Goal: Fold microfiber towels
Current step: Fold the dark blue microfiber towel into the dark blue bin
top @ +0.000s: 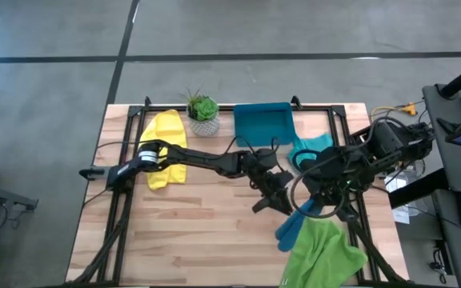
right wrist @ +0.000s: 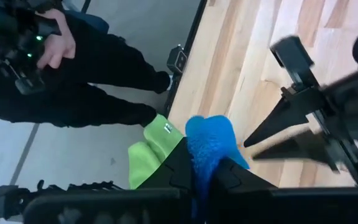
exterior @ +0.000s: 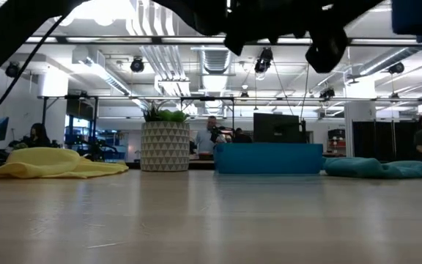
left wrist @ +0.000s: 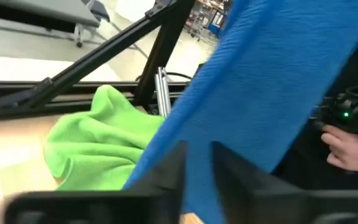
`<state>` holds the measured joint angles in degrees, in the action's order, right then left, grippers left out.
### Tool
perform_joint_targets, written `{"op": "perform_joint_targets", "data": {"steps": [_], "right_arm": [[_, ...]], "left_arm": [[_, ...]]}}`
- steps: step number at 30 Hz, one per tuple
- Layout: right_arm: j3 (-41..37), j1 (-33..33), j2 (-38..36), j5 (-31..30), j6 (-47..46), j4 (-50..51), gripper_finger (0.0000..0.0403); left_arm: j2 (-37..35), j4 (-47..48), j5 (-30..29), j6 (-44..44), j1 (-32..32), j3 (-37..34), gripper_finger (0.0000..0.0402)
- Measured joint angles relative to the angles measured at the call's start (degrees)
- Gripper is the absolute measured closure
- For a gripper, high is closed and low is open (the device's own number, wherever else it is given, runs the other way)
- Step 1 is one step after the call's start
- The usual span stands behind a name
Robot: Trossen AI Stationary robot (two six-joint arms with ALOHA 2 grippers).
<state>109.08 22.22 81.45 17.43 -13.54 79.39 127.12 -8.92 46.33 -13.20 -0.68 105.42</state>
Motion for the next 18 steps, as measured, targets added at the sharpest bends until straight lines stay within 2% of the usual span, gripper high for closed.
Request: {"op": "perform_joint_targets", "data": {"steps": [3, 7, 10, 13, 18], "right_arm": [[0.0, 0.02, -0.59, -2.54, -0.02, 1.69, 0.0394], [0.0, 0.01, -1.45, -5.78, 0.08, 3.37, 0.0394], [0.0, 0.01, -2.11, -7.25, 0.63, 2.12, 0.0394], [0.02, 0.0, -2.31, -7.41, 1.43, -0.24, 0.0394], [0.02, 0.02, -1.58, -6.51, 1.44, -1.96, 0.0394]], "left_arm": [[-3.24, 7.47, -1.79, 1.84, 0.76, -0.08, 0.0392], [-7.46, 20.34, -6.86, 12.33, 1.07, -0.32, 0.04], [-8.68, 20.89, -7.96, 14.15, 1.03, -0.34, 0.0401], [-8.87, 16.98, -12.9, 13.73, 1.01, -0.34, 0.0398], [-8.87, 15.94, -17.93, 19.53, 2.38, -0.36, 0.0382]]}}
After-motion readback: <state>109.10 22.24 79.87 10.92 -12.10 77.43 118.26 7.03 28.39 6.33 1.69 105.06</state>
